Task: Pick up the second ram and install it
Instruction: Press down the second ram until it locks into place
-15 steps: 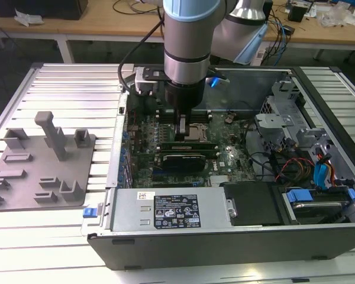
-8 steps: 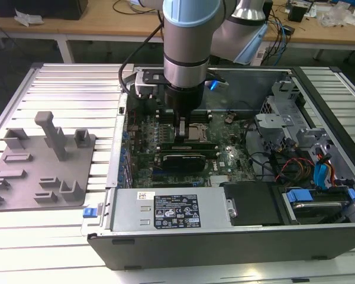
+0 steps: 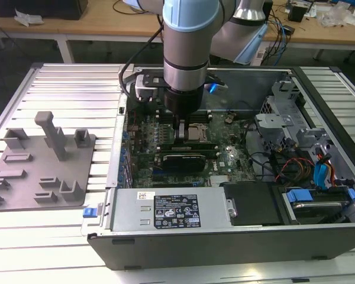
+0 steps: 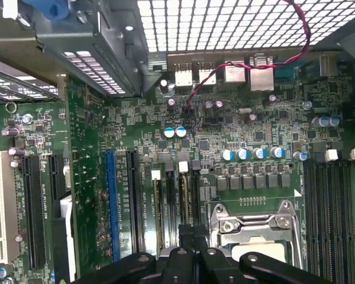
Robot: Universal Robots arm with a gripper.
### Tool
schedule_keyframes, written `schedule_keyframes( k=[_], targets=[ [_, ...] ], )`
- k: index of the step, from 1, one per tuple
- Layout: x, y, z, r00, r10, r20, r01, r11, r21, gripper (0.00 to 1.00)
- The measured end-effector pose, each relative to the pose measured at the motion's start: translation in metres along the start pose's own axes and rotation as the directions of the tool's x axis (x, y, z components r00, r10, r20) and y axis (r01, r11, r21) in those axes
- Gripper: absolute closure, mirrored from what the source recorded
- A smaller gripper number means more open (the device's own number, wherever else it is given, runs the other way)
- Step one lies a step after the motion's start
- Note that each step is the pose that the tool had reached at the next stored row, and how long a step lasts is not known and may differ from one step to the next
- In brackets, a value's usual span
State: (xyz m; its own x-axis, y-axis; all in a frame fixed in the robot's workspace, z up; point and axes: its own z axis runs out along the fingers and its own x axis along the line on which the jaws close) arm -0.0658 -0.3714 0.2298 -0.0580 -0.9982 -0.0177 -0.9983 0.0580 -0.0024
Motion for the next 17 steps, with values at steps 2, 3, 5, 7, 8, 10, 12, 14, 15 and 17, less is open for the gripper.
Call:
schedule_keyframes(
  k=[2, 3, 5, 7, 8, 10, 12, 14, 15, 17],
  targets=[
    [0.0000, 0.0000, 0.0006, 1.0000, 0.000, 0.0002, 0.000, 1.0000, 0.0000, 0.92],
    [0.0000, 0.0000, 0.0011, 1.0000, 0.000, 0.0002, 0.000, 1.0000, 0.0002, 0.92],
    [0.0000, 0.0000, 0.0011, 1.0000, 0.000, -0.0001, 0.000, 1.0000, 0.0001, 0.92],
    [-0.0003, -0.0002, -0.0033, 1.0000, 0.000, 0.0016, 0.000, 1.0000, 0.0010, 0.92],
    [-0.0003, -0.0001, -0.0113, 1.0000, 0.000, 0.0001, 0.000, 1.0000, 0.0002, 0.92],
    [-0.0005, -0.0001, -0.0251, 1.0000, 0.000, 0.0001, 0.000, 1.0000, 0.0001, 0.92],
    [-0.0006, -0.0001, -0.0343, 1.0000, 0.000, 0.0000, 0.000, 1.0000, 0.0001, 0.92],
    [-0.0008, -0.0001, -0.0447, 1.0000, 0.000, 0.0000, 0.000, 1.0000, 0.0002, 0.92],
    [-0.0009, -0.0002, -0.0479, 1.0000, 0.000, -0.0002, 0.000, 1.0000, 0.0001, 0.92],
    [-0.0009, -0.0002, -0.0491, 1.0000, 0.000, 0.0000, 0.000, 1.0000, 0.0004, 0.92]
  ],
)
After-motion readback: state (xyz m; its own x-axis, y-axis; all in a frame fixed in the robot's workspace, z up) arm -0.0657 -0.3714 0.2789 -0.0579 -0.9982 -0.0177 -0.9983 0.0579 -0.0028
